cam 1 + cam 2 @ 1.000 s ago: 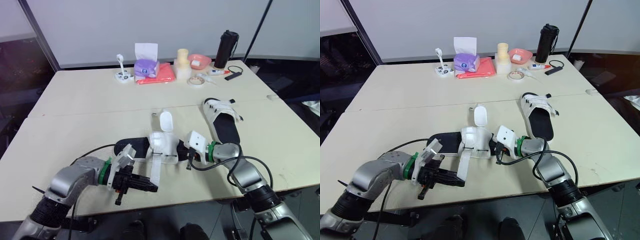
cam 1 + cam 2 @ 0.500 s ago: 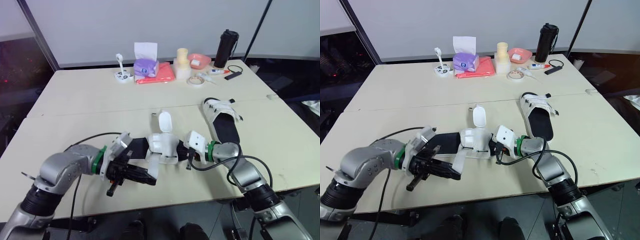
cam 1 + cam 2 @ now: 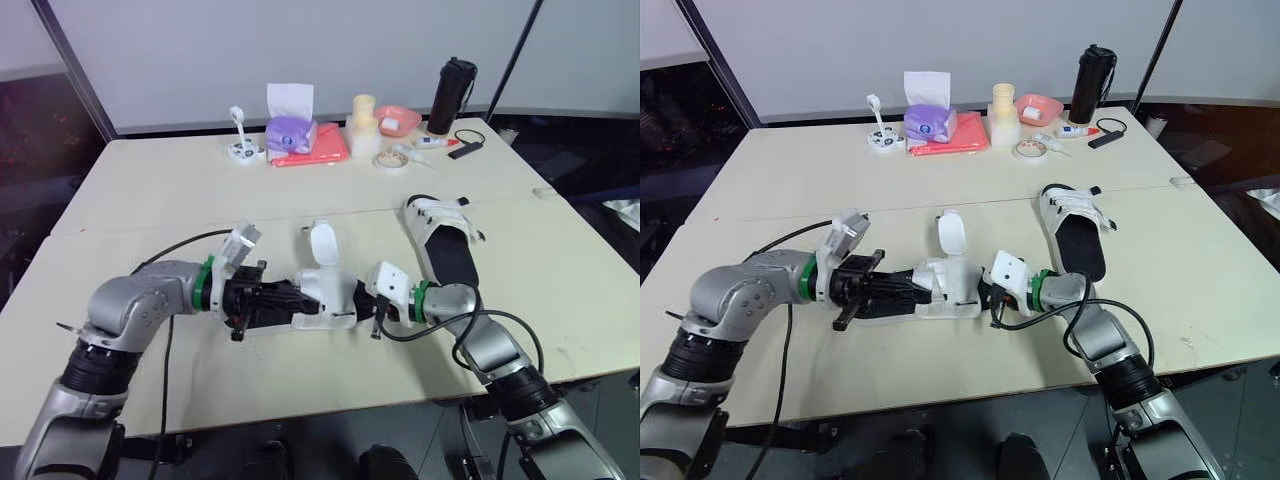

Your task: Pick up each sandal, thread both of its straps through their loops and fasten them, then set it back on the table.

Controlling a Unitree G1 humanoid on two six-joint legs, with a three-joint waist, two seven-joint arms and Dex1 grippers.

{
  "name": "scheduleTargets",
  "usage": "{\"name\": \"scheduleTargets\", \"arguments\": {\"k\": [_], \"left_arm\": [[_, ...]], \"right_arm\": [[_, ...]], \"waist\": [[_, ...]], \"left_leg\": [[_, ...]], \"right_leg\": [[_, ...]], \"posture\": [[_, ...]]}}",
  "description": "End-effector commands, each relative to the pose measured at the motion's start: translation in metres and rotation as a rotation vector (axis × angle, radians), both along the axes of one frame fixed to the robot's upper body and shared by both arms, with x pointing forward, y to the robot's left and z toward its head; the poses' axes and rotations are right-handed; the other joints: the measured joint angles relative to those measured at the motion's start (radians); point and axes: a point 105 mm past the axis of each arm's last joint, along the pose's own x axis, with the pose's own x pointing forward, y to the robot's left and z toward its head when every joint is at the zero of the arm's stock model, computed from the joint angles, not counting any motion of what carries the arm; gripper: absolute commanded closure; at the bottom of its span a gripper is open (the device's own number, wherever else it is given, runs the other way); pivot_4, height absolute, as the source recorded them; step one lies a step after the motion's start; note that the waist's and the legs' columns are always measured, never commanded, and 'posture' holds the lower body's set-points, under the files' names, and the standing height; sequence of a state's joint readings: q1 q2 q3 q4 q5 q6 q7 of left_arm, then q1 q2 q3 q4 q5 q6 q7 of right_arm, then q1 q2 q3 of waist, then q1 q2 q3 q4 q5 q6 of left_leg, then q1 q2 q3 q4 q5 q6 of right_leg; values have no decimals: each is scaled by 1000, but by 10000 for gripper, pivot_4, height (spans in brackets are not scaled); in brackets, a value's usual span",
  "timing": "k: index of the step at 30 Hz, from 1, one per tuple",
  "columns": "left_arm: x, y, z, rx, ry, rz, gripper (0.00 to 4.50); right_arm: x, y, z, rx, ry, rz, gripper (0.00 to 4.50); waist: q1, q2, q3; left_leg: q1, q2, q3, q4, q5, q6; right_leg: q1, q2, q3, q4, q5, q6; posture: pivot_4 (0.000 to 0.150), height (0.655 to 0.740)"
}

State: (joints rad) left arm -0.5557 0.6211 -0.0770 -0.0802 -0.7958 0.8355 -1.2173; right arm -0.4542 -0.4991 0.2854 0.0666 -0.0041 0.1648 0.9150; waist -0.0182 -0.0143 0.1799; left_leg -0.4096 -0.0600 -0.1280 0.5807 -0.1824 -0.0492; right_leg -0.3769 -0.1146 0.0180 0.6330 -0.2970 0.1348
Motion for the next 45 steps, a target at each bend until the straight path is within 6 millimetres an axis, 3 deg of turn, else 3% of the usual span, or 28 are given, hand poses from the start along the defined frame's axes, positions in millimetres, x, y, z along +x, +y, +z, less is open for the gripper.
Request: {"name": "scheduleTargets", "arguments": {"k": [1, 6, 12, 17, 25, 44, 45], "left_arm": [[20, 7, 12, -53, -65, 123, 44646], [41, 11, 12, -107, -51, 241, 44646], [54, 10, -4, -98, -7, 292, 44646], [47, 4, -10, -165, 97, 202, 44646], [26, -7, 14, -243, 170, 4, 44646], [46, -24, -13, -219, 185, 19, 44646], [48, -25, -14, -219, 180, 31, 41861]], "right_arm": [[-7, -6, -25, -73, 72, -8, 45000], [-10, -7, -27, -81, 81, -4, 45000], [-11, -7, -27, -87, 83, 1, 45000], [-11, -8, -27, -88, 84, 0, 45000], [-12, -10, -27, -94, 88, -9, 45000], [-16, -11, -27, -96, 91, -19, 45000], [-16, -11, -27, -95, 91, -20, 45000]], "waist": [[1, 0, 0], [3, 0, 0], [3, 0, 0], [4, 0, 0], [4, 0, 0], [6, -1, 0], [6, -1, 0]], "left_leg": [[0, 0, 0, 0, 0, 0], [0, 0, 0, 0, 0, 0], [0, -1, 0, 0, 0, -1], [0, -1, 2, 0, 0, -1], [0, -1, 1, 1, 0, -1], [0, -2, 1, 1, 1, -1], [0, -2, 1, 1, 1, -1]], "right_leg": [[0, 0, 0, 0, 0, 0], [0, 0, 0, 0, 0, 0], [1, 0, 0, 0, 0, 1], [1, 0, -1, 0, 0, 1], [3, 0, -2, 0, 0, 1], [3, 0, -2, 0, 0, 1], [3, 0, -2, 0, 0, 1]], "posture": [[1500, 7400], [1500, 7400], [1500, 7400], [1500, 7400], [1500, 7400], [1500, 7400], [1500, 7400]]}}
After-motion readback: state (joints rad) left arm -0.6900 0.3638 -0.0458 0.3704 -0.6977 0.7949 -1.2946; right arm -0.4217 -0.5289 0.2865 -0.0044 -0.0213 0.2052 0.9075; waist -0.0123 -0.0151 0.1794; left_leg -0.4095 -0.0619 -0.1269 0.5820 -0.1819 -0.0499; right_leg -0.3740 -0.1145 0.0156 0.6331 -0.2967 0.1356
